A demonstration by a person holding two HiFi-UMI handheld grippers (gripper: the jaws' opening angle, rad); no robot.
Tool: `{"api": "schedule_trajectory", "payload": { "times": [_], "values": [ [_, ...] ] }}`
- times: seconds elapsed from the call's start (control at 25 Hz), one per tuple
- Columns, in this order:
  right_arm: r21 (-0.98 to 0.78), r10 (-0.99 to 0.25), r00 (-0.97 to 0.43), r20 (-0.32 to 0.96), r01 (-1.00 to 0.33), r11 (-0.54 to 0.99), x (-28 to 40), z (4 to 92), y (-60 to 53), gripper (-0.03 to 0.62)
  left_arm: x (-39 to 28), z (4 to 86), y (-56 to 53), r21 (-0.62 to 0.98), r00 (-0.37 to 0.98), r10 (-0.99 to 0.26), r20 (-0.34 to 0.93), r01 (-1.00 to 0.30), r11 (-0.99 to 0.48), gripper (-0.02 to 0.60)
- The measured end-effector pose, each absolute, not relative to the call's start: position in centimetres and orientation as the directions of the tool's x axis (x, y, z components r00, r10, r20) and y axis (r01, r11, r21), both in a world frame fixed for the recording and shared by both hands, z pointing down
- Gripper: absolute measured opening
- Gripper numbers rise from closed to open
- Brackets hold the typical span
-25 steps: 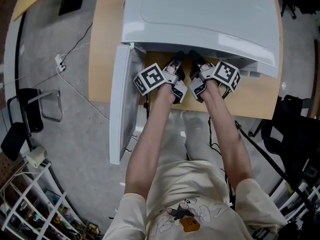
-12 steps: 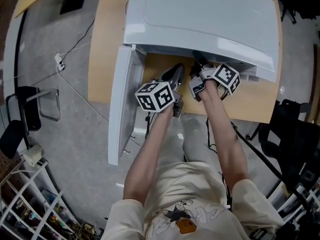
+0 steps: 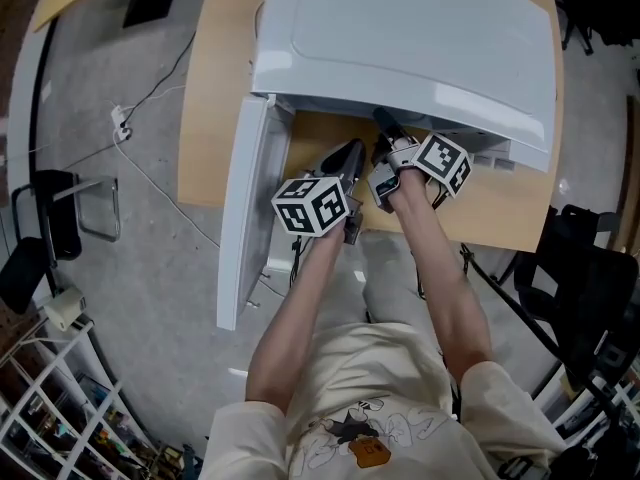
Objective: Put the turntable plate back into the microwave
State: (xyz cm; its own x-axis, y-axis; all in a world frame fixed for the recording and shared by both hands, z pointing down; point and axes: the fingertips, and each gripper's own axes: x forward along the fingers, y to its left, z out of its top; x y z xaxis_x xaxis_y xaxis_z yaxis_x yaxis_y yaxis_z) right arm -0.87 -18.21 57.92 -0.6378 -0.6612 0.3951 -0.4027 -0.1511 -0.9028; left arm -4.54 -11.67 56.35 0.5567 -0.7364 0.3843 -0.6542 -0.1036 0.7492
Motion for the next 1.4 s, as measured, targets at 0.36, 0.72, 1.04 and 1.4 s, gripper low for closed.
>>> {"api": "schedule_trajectory", "payload": {
  "times": [0.36,0.72,1.04,1.4],
  "values": [
    [-0.898,-0.656,-0.627,0.42,-0.393,-0.2,-2.0,58.5,-19.8,0.006,-5.5,55.9,-11.1,0.738,0.544,-0.742,0.392,-0.668,-0.1,-0.003],
    [-0.879,-0.631,-0.652,0.421,-0.464,-0.108,-1.5,56.4,-18.4,0.006,-5.1,54.2,-10.6,0.736,0.565,-0.726,0.393,-0.666,-0.12,-0.003],
    [-0.78,-0.604,-0.683,0.411,-0.606,0.156,0.2,49.6,-12.8,0.006,-3.6,49.4,-8.2,0.667,0.607,-0.679,0.412,-0.709,-0.23,-0.003],
    [-0.451,-0.652,-0.614,0.444,-0.782,0.43,1.3,44.0,-8.1,0.006,-2.7,45.1,-5.8,0.467,0.619,-0.643,0.452,-0.778,-0.421,-0.003]
  ]
}}
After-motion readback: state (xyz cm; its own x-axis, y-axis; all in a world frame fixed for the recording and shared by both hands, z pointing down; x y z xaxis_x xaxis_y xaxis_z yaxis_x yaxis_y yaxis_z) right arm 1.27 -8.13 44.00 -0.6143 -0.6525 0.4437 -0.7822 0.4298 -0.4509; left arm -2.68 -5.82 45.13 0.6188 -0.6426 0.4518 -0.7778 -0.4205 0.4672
